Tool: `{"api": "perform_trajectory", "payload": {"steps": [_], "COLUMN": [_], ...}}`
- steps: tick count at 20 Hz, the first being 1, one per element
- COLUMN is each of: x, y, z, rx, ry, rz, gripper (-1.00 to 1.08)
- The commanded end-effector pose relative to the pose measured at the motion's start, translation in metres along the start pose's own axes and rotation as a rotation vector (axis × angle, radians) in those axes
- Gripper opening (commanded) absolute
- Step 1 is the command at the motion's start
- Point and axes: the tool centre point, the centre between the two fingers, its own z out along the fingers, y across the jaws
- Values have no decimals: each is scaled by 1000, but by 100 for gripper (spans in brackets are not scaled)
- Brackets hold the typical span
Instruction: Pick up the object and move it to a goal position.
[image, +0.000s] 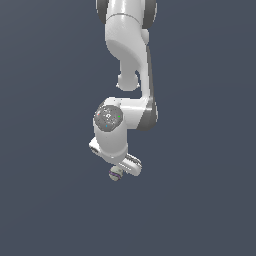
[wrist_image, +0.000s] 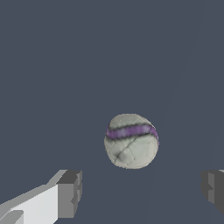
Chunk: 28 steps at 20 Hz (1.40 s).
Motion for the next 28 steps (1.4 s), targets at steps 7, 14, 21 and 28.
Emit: {"api": "perform_trajectory", "payload": {"steps": [7, 14, 21, 28], "x": [13, 12, 12, 14], "y": [2, 3, 3, 3], "z": [10, 20, 57, 60], "rx": [0, 0, 0, 0], "ry": [2, 2, 2, 2], "rz": [75, 73, 76, 77], "gripper": [100, 100, 100, -100]}}
